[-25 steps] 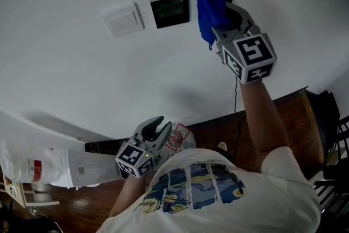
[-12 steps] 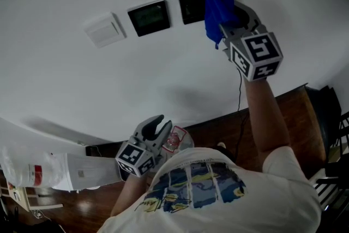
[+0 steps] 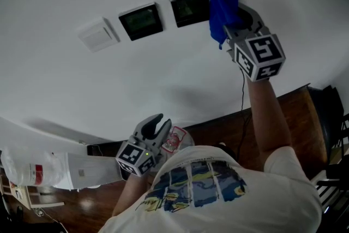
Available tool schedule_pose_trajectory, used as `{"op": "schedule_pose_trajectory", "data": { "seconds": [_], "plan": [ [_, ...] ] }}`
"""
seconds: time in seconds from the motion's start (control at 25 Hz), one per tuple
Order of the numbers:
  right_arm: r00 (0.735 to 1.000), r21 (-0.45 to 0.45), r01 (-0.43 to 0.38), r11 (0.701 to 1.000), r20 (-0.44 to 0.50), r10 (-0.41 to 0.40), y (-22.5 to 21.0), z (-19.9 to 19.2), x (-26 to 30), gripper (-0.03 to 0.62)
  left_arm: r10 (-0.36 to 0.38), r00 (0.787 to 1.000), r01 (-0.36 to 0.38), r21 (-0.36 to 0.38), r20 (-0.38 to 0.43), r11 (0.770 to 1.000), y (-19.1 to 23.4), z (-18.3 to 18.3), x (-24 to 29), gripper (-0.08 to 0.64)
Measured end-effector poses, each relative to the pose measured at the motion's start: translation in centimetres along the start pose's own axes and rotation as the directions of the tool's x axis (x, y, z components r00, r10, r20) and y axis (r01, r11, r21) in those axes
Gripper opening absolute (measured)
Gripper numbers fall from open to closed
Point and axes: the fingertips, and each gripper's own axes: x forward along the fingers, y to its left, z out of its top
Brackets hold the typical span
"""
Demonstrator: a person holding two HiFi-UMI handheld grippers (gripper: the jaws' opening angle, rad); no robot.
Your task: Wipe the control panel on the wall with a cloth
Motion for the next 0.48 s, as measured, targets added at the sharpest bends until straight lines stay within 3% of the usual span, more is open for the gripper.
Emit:
{"op": "schedule_pose_trajectory", "data": {
  "seconds": [0.28, 0.48],
  "plan": [
    [1.0, -0.023, 0.005, 1.0, 0.007, -0.005, 0.4, 0.2, -1.3, 0.092, 0.003, 1.0, -0.003, -0.002, 0.025, 1.0, 0.0, 0.7, -0.8, 0.097],
    [1.0, 0.003, 0.007, 1.0, -0.019, -0.007, 2.9, -0.8, -5.5, 0.092, 0.015, 0.999, -0.015, -0.008, 0.041, 1.0, 0.9, 0.8, -3.1, 0.097]
  ]
}}
